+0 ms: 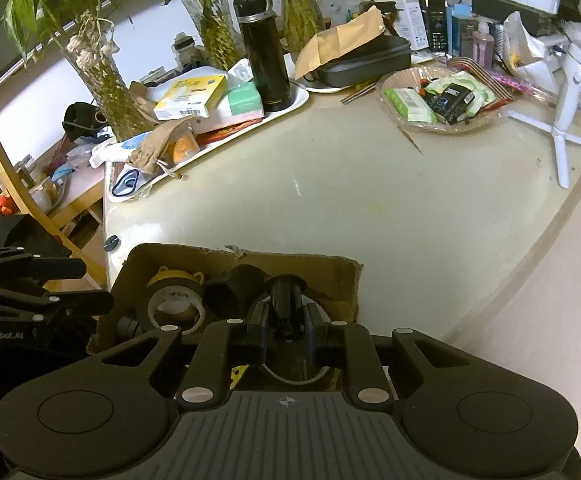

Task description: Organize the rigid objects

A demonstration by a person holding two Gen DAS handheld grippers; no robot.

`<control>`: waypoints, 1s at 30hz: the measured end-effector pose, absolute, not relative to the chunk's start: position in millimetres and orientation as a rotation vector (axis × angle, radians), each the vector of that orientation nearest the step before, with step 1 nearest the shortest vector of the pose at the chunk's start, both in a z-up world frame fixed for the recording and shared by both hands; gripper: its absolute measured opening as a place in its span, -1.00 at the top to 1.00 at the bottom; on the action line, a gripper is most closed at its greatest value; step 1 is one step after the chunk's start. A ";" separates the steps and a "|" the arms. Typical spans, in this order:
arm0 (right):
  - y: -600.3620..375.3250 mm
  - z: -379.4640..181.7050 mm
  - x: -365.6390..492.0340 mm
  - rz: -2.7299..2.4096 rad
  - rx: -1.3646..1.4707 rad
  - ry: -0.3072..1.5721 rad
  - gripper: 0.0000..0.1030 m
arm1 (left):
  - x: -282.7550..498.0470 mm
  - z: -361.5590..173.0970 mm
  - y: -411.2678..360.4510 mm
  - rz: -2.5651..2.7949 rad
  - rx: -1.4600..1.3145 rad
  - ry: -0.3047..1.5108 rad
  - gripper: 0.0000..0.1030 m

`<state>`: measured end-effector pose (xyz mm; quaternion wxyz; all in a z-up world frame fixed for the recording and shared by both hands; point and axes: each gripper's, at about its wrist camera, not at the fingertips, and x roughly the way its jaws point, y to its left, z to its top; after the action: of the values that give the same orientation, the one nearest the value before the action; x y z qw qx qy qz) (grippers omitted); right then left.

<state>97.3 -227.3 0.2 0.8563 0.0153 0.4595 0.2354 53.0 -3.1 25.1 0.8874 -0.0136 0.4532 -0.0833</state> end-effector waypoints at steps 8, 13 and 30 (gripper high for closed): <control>-208.7 -2.6 89.7 0.478 -0.078 0.949 -0.95 | 40.4 25.6 -1.0 -0.141 -0.038 0.956 -0.79; -204.9 -3.3 79.8 0.480 -0.104 0.982 -1.00 | 34.2 21.0 -2.9 -0.131 -0.015 0.992 -0.96; -210.9 -28.0 40.4 0.483 -0.178 1.053 -1.00 | 11.6 3.4 -6.0 -0.087 0.043 1.076 -1.00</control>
<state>40.4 -210.9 -28.0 0.8330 -0.0840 0.4969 0.2281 11.6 -6.0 3.4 0.8575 0.0204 0.5124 -0.0416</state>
